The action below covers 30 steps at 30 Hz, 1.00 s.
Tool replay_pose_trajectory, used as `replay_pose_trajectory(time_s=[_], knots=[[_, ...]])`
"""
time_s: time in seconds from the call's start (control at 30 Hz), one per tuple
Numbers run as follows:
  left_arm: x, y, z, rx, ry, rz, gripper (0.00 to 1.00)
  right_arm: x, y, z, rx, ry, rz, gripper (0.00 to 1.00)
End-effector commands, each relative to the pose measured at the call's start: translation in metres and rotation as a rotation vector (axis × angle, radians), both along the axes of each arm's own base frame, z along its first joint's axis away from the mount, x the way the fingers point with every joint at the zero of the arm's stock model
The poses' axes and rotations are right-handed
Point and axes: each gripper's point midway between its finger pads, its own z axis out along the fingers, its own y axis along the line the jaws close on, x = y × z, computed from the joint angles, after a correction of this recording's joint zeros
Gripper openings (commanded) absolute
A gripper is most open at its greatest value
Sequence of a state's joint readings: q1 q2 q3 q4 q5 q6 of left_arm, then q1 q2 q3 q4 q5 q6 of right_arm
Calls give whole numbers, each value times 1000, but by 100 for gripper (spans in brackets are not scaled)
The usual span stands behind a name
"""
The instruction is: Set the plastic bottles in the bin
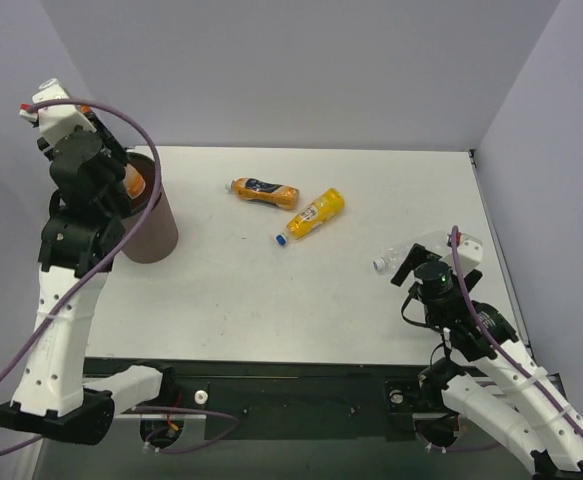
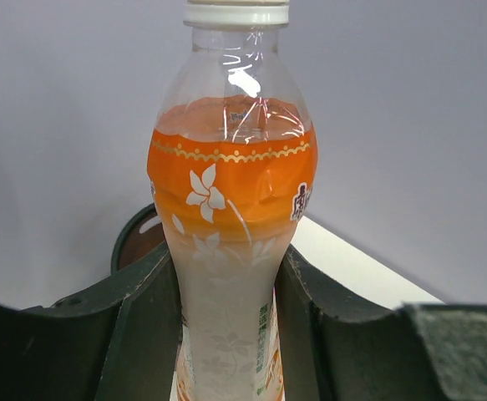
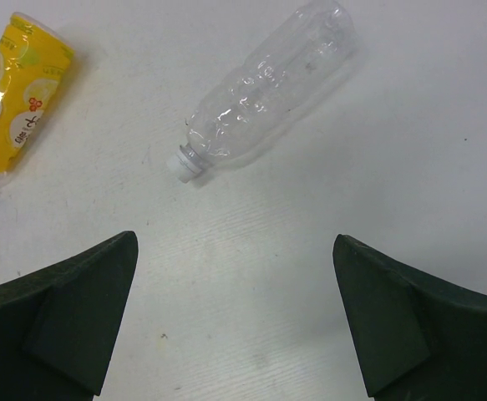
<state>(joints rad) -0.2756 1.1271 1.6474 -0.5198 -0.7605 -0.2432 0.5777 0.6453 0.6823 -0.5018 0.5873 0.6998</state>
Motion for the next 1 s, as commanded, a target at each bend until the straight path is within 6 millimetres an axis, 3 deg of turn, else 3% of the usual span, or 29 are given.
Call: replay_pose_trajectory(time_s=[0.0, 0.27, 0.37, 0.47, 0.53, 0.63, 0.7, 0.87, 0.97], knots=[[34, 27, -4, 0, -28, 103, 35, -7, -9, 0, -9, -1, -29, 96], [74, 79, -46, -29, 53, 185, 37, -20, -24, 2, -29, -22, -59, 96], [80, 90, -66, -43, 97, 188, 62, -21, -24, 4, -38, -18, -44, 96], [83, 90, -86, -59, 151, 155, 87, -21, -25, 1, -54, -3, -52, 96], [81, 89, -96, -58, 182, 151, 91, -19, -23, 2, -45, 1, -52, 96], [73, 88, -90, -50, 180, 147, 92, -17, -21, 4, -42, 7, -55, 96], [69, 83, -83, -47, 175, 114, 92, -15, -20, 5, -39, 6, -59, 96], [58, 42, -80, -40, 203, -61, 92, -11, -15, 1, -22, 10, -60, 96], [52, -12, -100, -20, 239, -224, 93, -7, -12, -3, -19, 23, -73, 96]])
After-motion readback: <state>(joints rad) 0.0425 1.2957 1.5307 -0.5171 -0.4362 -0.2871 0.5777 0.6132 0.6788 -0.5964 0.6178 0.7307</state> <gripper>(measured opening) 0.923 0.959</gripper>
